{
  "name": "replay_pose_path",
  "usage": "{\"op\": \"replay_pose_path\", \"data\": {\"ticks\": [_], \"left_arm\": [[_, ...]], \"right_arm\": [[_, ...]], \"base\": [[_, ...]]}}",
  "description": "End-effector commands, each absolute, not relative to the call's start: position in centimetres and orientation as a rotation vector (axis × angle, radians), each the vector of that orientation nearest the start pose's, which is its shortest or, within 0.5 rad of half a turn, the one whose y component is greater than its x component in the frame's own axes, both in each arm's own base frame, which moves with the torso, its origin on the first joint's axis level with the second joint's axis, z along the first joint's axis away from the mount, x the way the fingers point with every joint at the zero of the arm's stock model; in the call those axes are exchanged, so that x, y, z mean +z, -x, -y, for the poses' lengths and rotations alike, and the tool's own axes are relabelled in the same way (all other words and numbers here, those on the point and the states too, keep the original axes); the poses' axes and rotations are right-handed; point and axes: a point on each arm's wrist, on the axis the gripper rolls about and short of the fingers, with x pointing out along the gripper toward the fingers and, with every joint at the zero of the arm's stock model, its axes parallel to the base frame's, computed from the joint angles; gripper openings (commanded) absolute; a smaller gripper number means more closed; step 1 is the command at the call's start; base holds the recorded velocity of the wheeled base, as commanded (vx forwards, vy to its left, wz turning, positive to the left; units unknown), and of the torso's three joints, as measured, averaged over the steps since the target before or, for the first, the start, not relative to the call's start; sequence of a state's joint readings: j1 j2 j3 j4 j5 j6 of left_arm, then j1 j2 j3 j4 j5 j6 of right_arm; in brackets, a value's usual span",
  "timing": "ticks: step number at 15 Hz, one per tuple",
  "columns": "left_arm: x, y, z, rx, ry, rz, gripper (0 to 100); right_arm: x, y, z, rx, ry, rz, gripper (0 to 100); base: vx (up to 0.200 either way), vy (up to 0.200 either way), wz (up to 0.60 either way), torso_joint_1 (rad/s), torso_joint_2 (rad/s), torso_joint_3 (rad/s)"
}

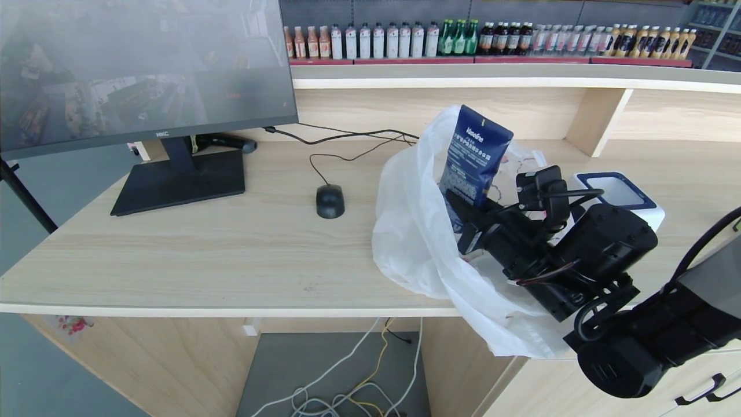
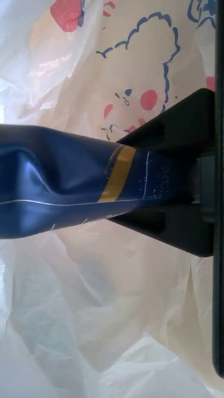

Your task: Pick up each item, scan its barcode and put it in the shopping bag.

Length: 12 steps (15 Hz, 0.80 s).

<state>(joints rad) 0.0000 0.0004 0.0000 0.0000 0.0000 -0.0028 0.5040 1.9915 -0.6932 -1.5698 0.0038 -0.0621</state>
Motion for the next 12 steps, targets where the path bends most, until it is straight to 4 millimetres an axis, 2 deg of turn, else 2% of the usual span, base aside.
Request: {"op": "replay_pose_path", "data": {"ticks": [1,10,11,12], "left_arm": [[7.55,2.28,0.0,0.0,0.003,0.0,100],[7.55,2.28,0.0,0.0,0.003,0.0,100],[7.55,2.28,0.0,0.0,0.003,0.0,100],[7.55,2.28,0.0,0.0,0.003,0.0,100]], "right_arm": [[15.12,-29.9,-16.53,0.498,-0.007,0.275,0],[15.42,-29.75,-16.39,0.5,-0.015,0.281,0],[15.46,-29.8,-16.34,0.512,-0.012,0.284,100],[15.44,-29.74,-16.31,0.512,-0.012,0.283,100]], "base": [[0.0,0.0,0.0,0.0,0.0,0.0],[0.0,0.0,0.0,0.0,0.0,0.0],[0.0,0.0,0.0,0.0,0.0,0.0],[0.0,0.0,0.0,0.0,0.0,0.0]]}}
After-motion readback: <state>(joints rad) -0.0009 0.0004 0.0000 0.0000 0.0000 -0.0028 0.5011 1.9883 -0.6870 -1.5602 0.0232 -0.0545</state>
